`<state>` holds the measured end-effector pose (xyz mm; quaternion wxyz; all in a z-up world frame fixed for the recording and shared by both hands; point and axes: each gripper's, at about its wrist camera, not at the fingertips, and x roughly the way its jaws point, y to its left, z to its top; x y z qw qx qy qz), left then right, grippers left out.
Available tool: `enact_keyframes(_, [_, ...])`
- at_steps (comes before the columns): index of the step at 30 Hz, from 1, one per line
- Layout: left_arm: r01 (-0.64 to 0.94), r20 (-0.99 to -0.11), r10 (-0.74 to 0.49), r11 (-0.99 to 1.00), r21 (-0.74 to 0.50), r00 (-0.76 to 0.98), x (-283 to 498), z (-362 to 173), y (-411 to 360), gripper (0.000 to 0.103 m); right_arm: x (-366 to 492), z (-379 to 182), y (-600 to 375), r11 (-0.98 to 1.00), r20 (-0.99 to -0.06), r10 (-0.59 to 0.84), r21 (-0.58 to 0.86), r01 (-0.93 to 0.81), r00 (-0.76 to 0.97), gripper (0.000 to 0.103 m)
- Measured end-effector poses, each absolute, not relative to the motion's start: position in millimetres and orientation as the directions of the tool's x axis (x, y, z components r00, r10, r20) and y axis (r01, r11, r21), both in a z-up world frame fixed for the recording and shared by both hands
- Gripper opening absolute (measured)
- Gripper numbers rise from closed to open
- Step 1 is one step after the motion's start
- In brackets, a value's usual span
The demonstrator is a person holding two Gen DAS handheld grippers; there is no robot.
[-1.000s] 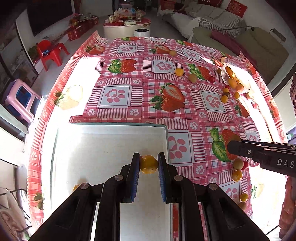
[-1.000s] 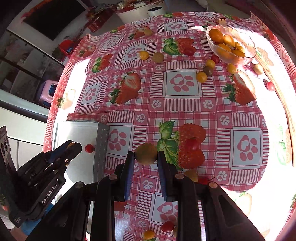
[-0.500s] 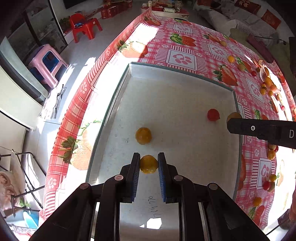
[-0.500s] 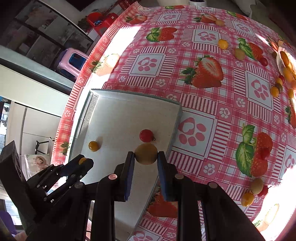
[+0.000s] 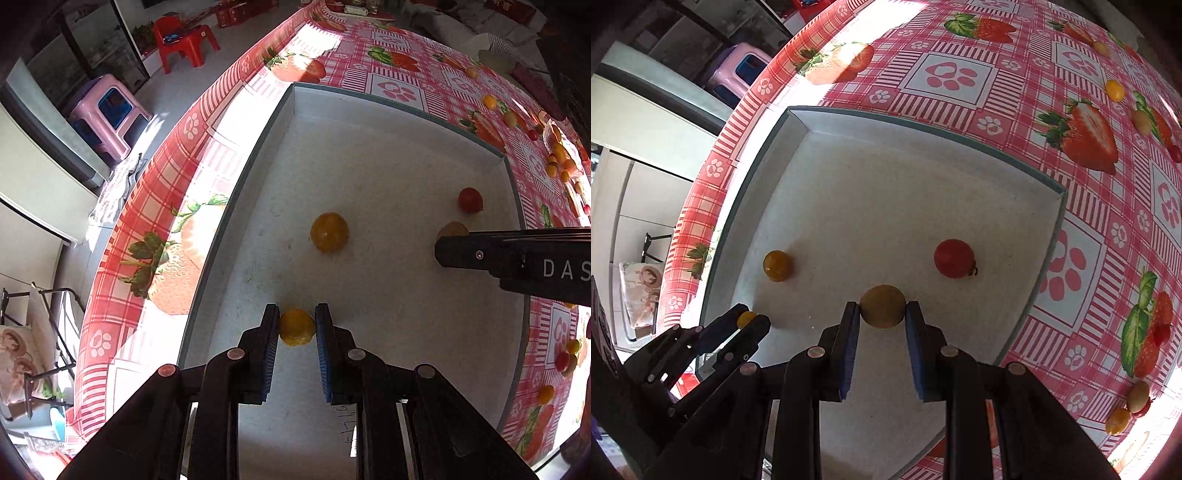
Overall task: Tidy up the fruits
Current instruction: 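Carry both fruits over the white tray and open both grippers, then move both open grippers back over the fruits on the tablecloth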
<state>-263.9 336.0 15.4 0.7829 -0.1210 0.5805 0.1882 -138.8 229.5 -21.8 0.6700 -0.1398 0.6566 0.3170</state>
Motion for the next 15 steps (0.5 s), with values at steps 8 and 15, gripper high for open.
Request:
enact_keyframes(8, [-0.431,-0.945,0.196,0.9,0.067,0.263,-264,19,336,0.08,-144,-25,243,0.756,-0.966,0.248,0.236,-0.61,-0.067,0.035])
enact_keyframes(15, [-0.407,-0.948,0.191,0.911,0.074,0.256,-259,21,332,0.08,-139,-16,238,0.761,-0.961,0.268,0.253,-0.597,-0.065,0.067])
